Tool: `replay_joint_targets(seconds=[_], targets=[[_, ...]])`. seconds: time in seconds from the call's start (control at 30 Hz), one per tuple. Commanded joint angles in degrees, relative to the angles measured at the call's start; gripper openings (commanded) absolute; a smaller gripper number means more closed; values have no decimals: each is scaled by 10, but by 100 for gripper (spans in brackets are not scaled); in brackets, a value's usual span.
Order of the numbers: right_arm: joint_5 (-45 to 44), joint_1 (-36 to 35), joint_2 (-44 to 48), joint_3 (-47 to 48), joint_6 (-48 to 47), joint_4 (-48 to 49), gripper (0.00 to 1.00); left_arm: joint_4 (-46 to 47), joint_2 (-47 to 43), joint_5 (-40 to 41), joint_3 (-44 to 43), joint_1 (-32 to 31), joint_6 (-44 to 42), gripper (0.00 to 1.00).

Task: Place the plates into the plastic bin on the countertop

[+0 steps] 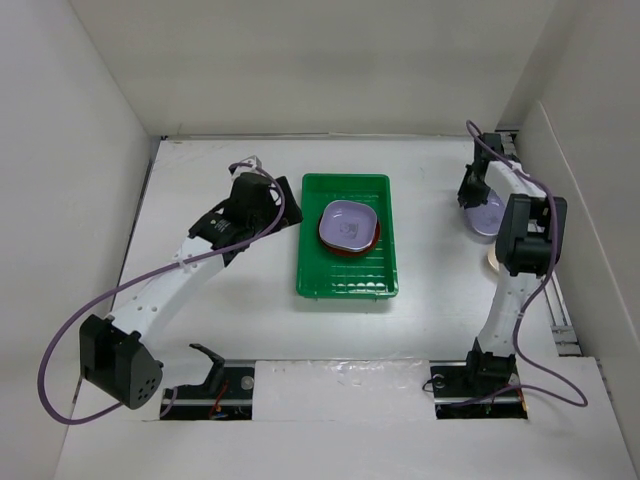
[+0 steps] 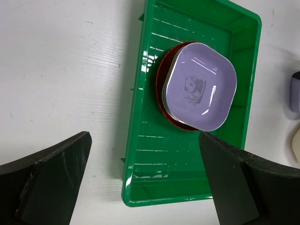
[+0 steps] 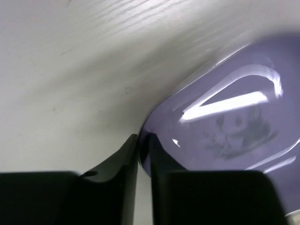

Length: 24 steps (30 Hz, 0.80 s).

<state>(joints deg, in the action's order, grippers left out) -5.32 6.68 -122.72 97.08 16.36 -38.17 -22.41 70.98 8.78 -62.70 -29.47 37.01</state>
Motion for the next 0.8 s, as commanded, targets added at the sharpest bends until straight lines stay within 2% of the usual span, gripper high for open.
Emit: replay_joint_targets(seconds=[0.0,0.03,0.07,0.3,0.53,0.67,0.77], targets=[[16,-30,-4,22,2,4,11,14,-6,-6,5,2,-8,100],[16,-39,-4,22,2,4,3,14,-6,0,5,2,-8,100],[9,-47,1,28,2,4,0,9,-6,5,-1,2,-8,100],[-40,-176,120,15,-4,23,0,-36,-17,58,-28,7,6,100],[-40,-324,171,67,-21,-14,0,-41,-35,19,-7,88,13,100],[-64,-423,152,112,-33,-42,0,-48,-58,25,-1,107,13,100],[-70,-458,113,151,-33,-62,0,-62,-63,36,-16,113,7,100]])
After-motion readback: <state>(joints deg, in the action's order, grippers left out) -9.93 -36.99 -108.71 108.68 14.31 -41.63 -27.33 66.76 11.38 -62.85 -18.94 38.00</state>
